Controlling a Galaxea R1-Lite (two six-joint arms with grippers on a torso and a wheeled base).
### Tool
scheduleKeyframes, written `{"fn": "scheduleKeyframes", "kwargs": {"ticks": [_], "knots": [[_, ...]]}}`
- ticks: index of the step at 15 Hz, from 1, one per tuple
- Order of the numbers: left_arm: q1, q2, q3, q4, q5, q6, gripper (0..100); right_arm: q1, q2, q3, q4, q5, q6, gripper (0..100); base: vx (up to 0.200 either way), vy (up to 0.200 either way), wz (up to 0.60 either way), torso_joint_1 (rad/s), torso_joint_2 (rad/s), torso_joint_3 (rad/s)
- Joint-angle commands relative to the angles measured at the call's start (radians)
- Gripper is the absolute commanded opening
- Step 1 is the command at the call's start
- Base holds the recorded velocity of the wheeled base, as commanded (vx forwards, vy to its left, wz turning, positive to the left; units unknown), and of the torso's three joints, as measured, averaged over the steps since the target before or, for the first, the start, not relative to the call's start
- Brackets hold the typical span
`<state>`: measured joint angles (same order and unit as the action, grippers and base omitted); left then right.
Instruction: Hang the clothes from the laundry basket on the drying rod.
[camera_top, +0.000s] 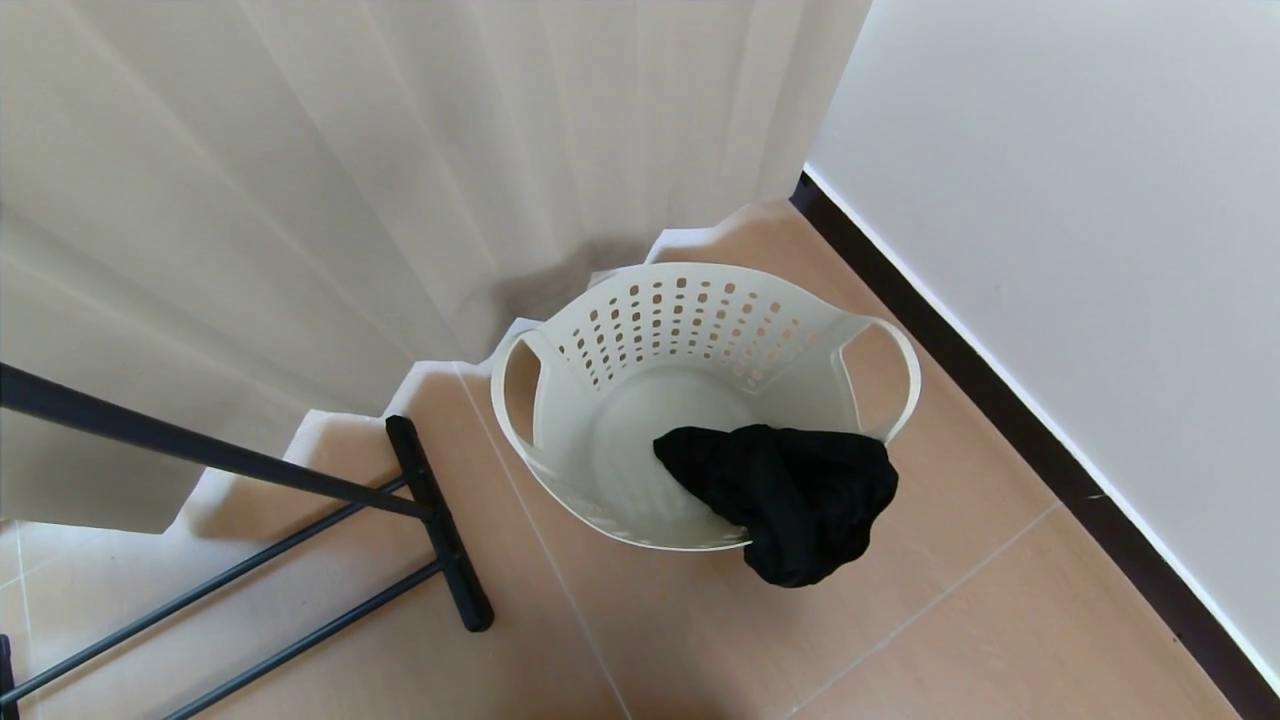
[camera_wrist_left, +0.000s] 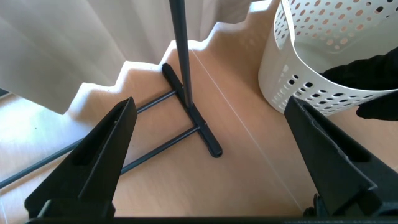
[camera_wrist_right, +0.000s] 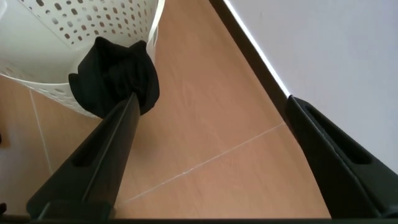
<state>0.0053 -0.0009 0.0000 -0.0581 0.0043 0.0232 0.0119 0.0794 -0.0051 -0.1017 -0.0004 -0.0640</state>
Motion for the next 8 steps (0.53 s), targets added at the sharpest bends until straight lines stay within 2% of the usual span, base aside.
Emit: {"fn": "scheduleKeyframes", "kwargs": {"ticks": [1,3,5,6,8], "knots": [[0.001,0.001,0.000,0.000,0.002,0.000,100,0.011,0.197,-0.098,-0.001,0.008,0.000,100,0.000,0.000,0.00,0.000,0.00,0.000],[0.001,0.001,0.000,0.000,-0.001,0.000,100,0.022,0.499,-0.208,-0.041,0.033,-0.002,100,0.000,0.000,0.00,0.000,0.00,0.000],[0.001,0.001,0.000,0.000,0.000,0.000,100,0.057,0.758,-0.268,-0.187,0.033,-0.008,100,0.000,0.000,0.00,0.000,0.00,0.000],[0.001,0.001,0.000,0.000,-0.001,0.000,100,0.122,0.858,-0.311,-0.253,0.023,-0.030,100,0.000,0.000,0.00,0.000,0.00,0.000],[0.001,0.001,0.000,0.000,-0.001,0.000,100,0.235,0.978,-0.392,-0.254,-0.039,-0.049,100,0.000,0.000,0.00,0.000,0.00,0.000]]}}
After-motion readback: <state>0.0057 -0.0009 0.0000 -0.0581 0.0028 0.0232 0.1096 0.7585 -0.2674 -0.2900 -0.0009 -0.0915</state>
